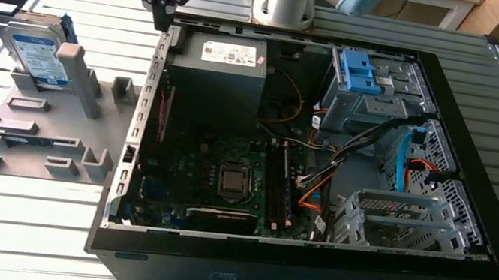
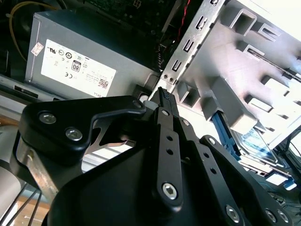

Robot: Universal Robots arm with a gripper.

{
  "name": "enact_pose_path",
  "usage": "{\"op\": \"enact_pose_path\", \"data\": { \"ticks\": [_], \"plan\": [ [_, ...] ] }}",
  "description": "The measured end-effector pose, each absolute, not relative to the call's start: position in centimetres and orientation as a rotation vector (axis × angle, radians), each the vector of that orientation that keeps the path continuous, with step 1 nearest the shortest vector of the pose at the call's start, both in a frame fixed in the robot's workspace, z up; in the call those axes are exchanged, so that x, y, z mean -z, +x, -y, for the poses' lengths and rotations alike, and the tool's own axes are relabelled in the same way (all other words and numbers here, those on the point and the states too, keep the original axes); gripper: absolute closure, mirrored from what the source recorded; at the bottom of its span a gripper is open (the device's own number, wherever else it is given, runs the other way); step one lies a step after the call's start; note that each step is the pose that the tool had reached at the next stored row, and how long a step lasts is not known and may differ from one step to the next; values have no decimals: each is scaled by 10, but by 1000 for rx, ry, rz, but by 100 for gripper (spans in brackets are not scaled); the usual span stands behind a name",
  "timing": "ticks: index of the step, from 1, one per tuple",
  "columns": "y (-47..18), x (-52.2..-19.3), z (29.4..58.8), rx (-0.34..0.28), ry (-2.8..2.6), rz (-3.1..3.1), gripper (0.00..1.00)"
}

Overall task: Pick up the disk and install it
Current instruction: 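Reach for the disk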

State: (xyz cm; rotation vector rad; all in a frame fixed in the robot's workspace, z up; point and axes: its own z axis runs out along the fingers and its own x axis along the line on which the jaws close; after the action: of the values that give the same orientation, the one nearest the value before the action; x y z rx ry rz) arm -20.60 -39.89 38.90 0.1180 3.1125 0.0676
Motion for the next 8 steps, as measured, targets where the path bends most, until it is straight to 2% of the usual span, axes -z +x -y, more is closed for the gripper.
{"op": "enact_pose_path", "data": {
  "ticks": [8],
  "plan": [
    [-208,-389,399,-68,118,-3112,89]
  ]
}}
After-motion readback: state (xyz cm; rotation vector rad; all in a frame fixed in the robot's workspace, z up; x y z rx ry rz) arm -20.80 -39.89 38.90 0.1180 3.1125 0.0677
